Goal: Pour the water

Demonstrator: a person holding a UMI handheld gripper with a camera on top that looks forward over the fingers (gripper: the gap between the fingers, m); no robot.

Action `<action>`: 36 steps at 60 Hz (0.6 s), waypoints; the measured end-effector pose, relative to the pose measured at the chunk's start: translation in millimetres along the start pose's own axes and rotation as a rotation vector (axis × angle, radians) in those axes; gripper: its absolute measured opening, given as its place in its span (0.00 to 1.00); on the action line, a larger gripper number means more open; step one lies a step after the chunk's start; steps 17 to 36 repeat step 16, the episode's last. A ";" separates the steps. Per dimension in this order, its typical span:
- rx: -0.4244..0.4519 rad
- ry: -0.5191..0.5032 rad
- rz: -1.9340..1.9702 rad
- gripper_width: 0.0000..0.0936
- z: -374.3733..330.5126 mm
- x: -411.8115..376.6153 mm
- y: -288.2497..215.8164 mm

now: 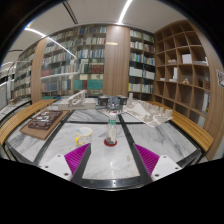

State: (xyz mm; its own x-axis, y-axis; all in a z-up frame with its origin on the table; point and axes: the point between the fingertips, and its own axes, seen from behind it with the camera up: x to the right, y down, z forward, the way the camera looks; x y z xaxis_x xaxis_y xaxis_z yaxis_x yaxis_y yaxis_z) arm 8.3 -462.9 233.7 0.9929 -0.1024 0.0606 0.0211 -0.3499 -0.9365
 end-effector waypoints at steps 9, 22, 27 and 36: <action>0.021 -0.001 -0.007 0.91 -11.3 -1.6 -1.0; 0.020 0.007 -0.022 0.91 -10.6 1.2 1.3; 0.020 0.007 -0.022 0.91 -10.6 1.2 1.3; 0.020 0.007 -0.022 0.91 -10.6 1.2 1.3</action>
